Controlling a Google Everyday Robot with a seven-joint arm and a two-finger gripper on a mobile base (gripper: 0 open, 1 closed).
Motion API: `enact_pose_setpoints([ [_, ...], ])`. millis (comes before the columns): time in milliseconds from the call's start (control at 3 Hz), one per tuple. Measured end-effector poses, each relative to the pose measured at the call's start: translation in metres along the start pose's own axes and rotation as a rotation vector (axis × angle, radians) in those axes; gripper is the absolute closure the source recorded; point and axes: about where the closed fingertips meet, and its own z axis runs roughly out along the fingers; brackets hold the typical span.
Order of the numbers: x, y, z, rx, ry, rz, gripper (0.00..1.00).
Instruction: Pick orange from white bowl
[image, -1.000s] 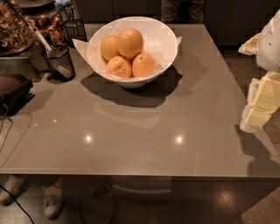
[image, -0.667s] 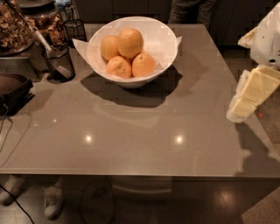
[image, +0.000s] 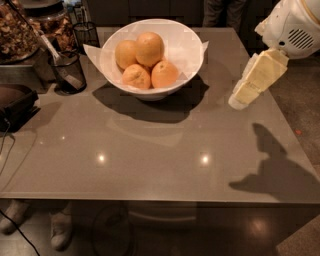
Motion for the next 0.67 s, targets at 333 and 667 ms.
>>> enact_pose_setpoints([
  [333, -0.003, -0.001, 0.0, -0.001, -0.006, -0.001, 0.0],
  [667, -0.017, -0.01, 0.007, 0.028, -0.096, 0.034, 0.0],
])
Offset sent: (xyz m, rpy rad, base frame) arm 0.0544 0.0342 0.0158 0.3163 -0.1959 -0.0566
